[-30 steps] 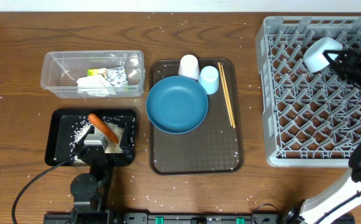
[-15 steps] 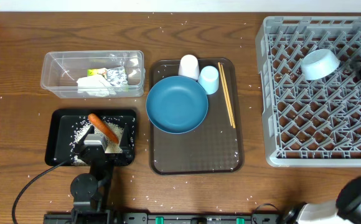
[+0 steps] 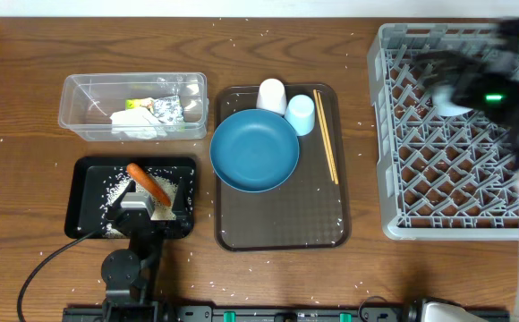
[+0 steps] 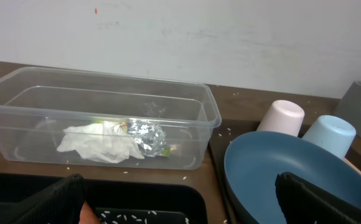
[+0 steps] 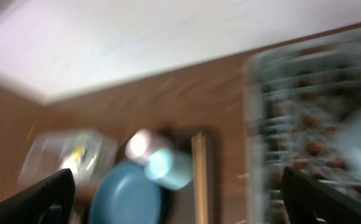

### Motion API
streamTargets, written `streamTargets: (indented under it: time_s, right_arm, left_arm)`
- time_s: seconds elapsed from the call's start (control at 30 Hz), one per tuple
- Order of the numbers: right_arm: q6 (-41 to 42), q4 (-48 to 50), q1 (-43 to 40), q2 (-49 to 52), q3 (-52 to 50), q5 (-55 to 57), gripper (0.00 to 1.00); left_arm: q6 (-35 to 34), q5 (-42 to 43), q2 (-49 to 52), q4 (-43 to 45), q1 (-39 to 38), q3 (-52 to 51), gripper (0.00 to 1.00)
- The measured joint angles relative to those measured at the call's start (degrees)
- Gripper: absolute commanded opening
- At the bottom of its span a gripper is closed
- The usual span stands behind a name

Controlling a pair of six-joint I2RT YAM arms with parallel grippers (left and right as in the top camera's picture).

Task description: Sort waste into correct bins and load items into the dishwasher rack

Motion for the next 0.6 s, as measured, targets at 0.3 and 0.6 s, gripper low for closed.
streamTargets:
  time_s: [0.3, 0.6]
  right_arm:
    - [-7.32, -2.84, 31.34, 9.14, 0.02, 15.15, 0.99]
    - [-12.44, -2.84, 43.56, 25.18, 0.0, 21.24, 0.96]
  left_arm:
    - [-0.02, 0.0, -0.02, 0.0, 0.0, 0.0, 0.98]
    - [0.0, 0.0, 0.0, 0.0, 0.0, 0.0, 0.98]
